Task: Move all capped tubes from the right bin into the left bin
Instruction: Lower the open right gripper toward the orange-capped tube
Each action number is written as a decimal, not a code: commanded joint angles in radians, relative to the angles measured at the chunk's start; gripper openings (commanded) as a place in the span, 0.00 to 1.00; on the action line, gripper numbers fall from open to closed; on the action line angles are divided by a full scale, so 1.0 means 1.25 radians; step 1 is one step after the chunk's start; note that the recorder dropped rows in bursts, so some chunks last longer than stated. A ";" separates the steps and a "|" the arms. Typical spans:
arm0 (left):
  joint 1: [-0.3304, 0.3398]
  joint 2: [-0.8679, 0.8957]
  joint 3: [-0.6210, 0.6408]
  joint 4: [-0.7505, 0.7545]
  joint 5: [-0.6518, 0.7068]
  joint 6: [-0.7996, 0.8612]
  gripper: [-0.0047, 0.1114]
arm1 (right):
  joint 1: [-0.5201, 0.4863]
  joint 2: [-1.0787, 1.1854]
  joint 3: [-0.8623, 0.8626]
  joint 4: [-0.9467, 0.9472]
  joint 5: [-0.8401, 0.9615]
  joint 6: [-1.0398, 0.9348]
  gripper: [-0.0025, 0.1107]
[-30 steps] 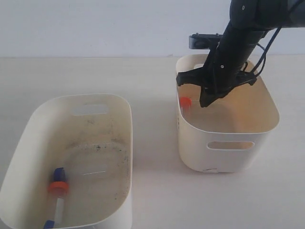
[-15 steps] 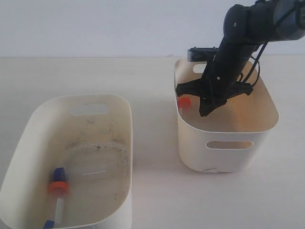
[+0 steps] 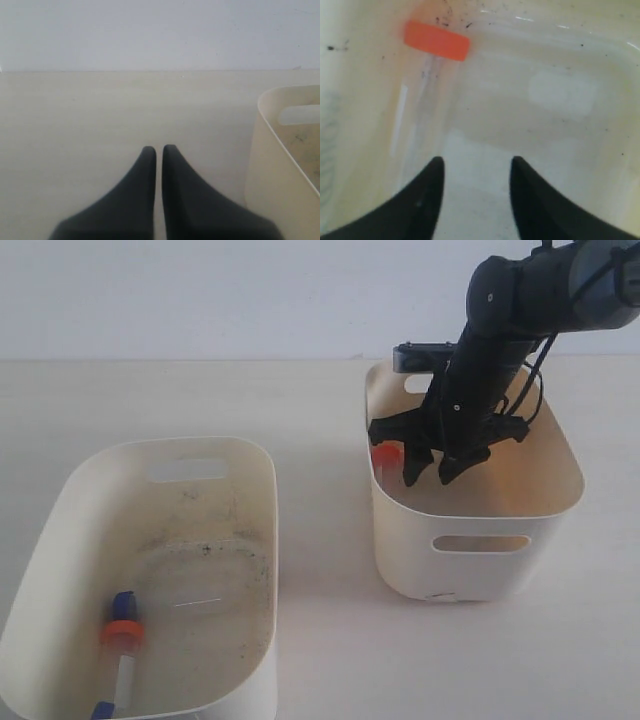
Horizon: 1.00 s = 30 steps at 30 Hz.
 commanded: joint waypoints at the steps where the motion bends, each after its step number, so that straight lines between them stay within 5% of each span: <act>1: 0.003 0.003 -0.002 -0.003 -0.004 -0.003 0.08 | -0.001 -0.003 -0.001 0.046 -0.013 -0.050 0.66; 30: 0.003 0.003 -0.002 -0.003 -0.004 -0.003 0.08 | -0.001 0.064 -0.001 0.063 -0.015 -0.023 0.67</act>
